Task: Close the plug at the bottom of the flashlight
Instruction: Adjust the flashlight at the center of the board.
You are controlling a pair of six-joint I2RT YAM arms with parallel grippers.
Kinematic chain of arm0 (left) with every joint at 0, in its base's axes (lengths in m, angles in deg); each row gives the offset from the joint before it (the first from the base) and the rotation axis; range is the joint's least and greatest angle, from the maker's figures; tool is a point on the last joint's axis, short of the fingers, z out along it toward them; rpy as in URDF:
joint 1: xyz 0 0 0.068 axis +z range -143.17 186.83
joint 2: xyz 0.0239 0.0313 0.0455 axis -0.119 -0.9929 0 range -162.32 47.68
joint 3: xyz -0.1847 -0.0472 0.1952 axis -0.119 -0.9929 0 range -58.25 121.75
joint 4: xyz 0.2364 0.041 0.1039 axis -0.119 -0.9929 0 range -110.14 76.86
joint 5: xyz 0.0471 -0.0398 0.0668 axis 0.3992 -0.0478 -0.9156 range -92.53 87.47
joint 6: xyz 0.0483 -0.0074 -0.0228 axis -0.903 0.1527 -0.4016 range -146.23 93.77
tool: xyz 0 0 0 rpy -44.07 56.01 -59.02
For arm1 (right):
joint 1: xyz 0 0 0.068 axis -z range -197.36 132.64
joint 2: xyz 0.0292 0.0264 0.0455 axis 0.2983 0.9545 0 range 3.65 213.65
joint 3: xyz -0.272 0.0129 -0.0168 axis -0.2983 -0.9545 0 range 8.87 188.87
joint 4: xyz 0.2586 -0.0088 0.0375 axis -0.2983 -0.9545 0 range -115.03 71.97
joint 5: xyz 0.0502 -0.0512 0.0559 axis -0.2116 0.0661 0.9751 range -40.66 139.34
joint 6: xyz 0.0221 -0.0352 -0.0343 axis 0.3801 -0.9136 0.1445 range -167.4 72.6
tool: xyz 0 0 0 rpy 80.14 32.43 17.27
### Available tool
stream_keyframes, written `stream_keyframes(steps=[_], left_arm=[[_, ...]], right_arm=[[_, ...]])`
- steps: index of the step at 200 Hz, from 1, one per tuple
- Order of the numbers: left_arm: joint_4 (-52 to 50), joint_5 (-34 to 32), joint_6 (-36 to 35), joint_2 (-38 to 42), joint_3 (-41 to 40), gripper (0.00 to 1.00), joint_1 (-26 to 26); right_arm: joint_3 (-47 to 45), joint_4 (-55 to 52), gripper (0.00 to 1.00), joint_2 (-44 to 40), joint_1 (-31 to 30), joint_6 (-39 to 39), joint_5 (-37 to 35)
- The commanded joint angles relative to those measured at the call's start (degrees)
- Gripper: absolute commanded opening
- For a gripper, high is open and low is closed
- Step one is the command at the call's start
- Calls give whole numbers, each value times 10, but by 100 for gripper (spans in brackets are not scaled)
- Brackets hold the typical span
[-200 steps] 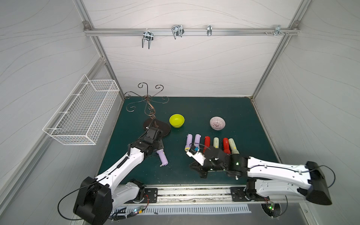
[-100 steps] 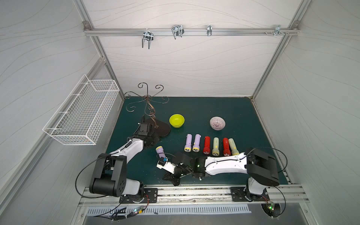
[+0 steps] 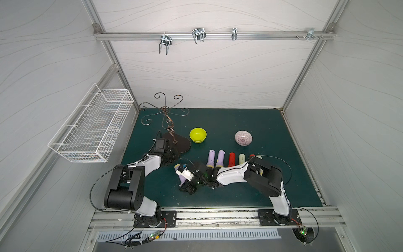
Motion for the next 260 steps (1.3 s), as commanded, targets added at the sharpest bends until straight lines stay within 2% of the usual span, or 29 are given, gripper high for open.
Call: stream_keyframes(steps=[1, 44, 97, 156, 192, 231, 260], left_arm=[[39, 31, -7, -13, -4, 48, 3], [37, 47, -8, 2, -27, 47, 4], [2, 54, -20, 71, -65, 46, -1], [-86, -3, -37, 130, -60, 46, -84], [-125, -11, -23, 166, -67, 45, -95], [-159, -36, -22, 213, -11, 47, -97], [-152, -49, -37, 157, 66, 48, -97]], right_arm=[[24, -31, 0, 6, 8, -2, -10], [39, -88, 0, 7, 43, -12, -58], [51, -144, 0, 7, 93, -25, -90], [40, -158, 0, -26, 138, -41, -98], [21, -164, 0, -61, 149, -52, -94], [-6, -159, 0, -92, 147, -50, -85], [-23, -156, 0, -119, 140, -49, -97]])
